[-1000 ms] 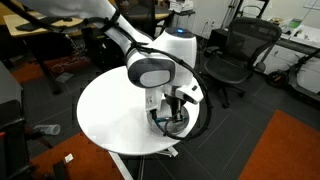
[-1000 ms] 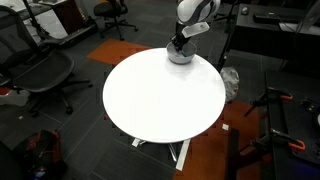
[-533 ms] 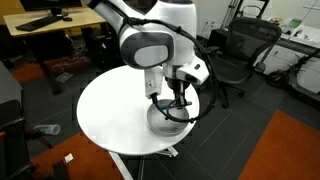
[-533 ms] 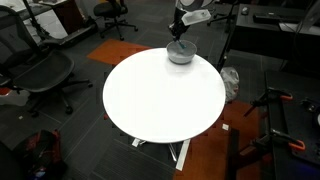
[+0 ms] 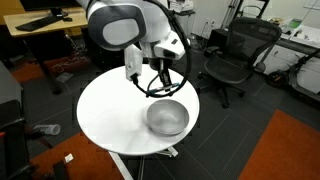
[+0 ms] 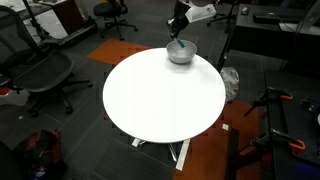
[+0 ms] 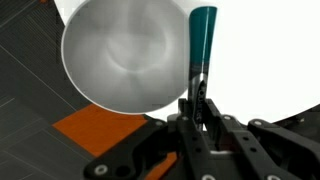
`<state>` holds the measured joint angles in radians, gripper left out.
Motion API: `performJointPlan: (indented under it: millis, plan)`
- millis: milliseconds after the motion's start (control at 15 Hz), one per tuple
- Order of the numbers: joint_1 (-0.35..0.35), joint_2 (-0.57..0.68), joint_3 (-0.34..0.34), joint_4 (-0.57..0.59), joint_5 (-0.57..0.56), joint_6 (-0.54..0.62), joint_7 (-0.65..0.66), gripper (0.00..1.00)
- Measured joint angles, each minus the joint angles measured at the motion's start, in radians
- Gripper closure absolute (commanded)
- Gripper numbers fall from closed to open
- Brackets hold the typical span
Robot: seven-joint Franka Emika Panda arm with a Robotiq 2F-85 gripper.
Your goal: Place the marker on the table
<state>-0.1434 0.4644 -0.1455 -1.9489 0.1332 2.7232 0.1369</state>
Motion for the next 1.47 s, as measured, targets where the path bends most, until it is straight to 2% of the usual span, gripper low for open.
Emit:
performJointPlan:
  millis: [333, 667, 1067, 1467]
  plan:
    - [0.045, -0.11, 0.033, -0.176, -0.018, 0.058, -0.014, 0.95]
    - [0.084, -0.175, 0.084, -0.307, -0.024, 0.066, -0.036, 0.95]
    - [0.143, -0.18, 0.103, -0.369, -0.044, 0.066, -0.026, 0.95]
    - [0.205, -0.152, 0.078, -0.373, -0.109, 0.066, 0.121, 0.95]
